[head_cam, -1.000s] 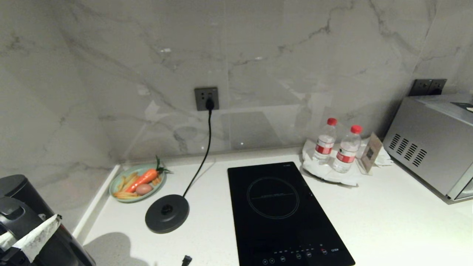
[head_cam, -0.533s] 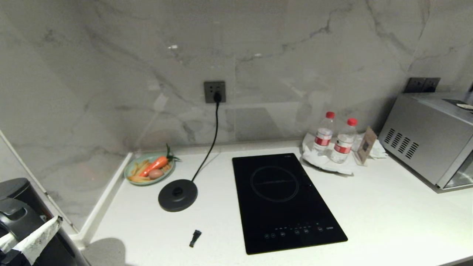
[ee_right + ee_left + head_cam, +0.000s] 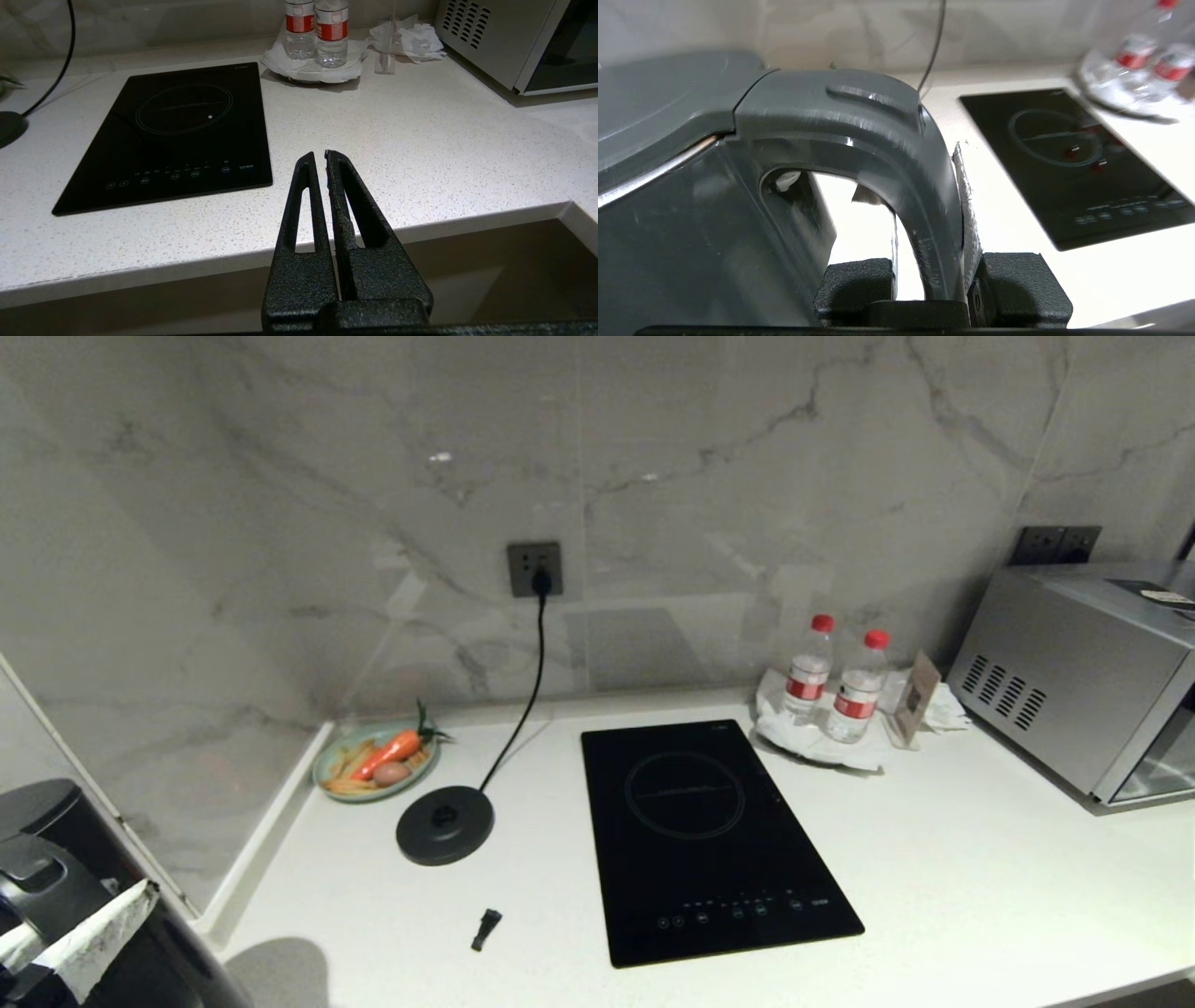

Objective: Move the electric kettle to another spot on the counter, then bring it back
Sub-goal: Place it by the sink

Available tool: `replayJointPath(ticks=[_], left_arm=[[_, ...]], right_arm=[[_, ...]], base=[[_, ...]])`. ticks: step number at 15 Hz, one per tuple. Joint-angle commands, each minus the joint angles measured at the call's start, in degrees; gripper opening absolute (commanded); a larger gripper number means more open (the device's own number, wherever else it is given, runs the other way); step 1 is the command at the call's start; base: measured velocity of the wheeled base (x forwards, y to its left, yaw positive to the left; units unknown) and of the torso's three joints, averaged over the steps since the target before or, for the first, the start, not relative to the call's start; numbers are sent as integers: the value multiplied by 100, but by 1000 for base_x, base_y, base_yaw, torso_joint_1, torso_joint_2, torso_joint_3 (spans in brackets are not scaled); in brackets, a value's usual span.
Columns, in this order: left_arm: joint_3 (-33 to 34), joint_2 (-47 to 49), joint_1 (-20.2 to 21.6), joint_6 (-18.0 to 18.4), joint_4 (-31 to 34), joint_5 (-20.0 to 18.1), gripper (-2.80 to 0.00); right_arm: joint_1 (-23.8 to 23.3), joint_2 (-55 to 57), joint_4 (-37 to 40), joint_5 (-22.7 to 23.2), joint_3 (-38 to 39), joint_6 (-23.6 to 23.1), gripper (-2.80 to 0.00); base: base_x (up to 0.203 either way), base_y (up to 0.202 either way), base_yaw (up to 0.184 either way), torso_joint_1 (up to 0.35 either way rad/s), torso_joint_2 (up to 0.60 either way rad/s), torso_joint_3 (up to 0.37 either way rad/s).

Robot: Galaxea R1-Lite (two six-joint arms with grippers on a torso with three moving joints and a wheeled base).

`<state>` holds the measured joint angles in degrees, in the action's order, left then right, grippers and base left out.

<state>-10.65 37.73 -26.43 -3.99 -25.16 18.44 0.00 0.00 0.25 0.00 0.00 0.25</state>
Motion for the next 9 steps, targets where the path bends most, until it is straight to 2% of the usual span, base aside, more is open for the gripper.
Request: replayJointPath(ticks=[1,7,9], left_arm=[[2,15,-3,3,-16,20,-280],[-7,15,-2,3,-20,20,-280],[-7,15,-3,3,-16,20,-280]], right_arm=[[0,0,1,0,0,1,-280],[0,0,1,0,0,-8,-280],[0,0,1,0,0,-8,-280]], base=[[0,0,0,0,0,0],[0,0,0,0,0,0],[1,-9,92,5,2,3]])
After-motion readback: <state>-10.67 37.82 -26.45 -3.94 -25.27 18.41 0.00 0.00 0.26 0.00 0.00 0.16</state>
